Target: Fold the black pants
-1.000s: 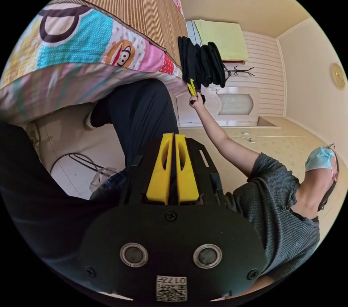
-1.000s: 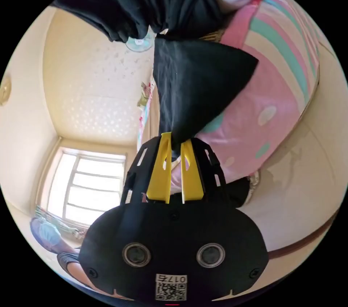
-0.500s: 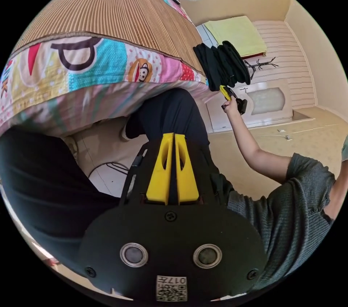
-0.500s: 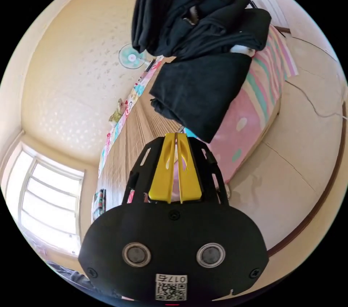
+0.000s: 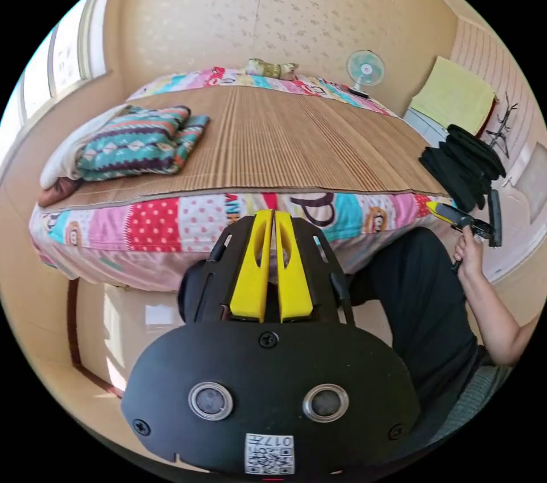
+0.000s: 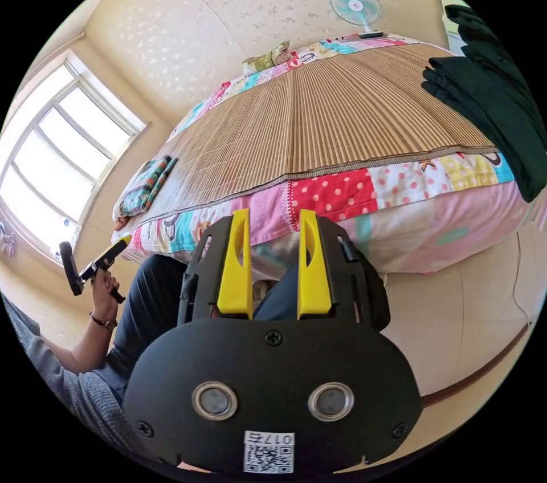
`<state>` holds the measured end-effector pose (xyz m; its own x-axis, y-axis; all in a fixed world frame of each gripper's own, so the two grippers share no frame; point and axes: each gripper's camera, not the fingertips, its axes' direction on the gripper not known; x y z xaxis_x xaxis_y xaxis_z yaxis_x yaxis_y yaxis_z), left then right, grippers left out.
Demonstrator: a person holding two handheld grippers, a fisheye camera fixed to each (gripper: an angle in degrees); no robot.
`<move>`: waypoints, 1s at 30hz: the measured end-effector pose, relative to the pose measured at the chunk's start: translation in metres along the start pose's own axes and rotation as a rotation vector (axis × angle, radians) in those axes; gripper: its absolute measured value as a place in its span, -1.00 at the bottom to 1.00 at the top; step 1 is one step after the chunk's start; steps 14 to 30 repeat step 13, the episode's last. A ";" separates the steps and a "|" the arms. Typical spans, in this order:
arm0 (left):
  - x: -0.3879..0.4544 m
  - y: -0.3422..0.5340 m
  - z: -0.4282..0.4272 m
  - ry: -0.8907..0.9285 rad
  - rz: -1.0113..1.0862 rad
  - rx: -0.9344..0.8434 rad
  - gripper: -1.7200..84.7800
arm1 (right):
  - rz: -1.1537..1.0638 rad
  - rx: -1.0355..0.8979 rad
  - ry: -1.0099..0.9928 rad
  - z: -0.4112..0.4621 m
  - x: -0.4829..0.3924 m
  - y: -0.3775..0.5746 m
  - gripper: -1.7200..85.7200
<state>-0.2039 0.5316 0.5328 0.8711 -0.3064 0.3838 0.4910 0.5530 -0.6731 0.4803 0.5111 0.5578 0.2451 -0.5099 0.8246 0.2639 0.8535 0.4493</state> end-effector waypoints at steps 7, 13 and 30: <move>-0.019 -0.001 0.030 -0.054 -0.102 0.030 -0.66 | -0.232 0.029 0.254 0.050 -0.040 0.017 -0.52; -0.018 -0.009 0.060 -0.009 -0.092 -0.029 -0.49 | -0.253 -0.022 0.354 0.098 -0.021 0.010 -0.41; -0.018 -0.009 0.060 -0.009 -0.092 -0.029 -0.49 | -0.253 -0.022 0.354 0.098 -0.021 0.010 -0.41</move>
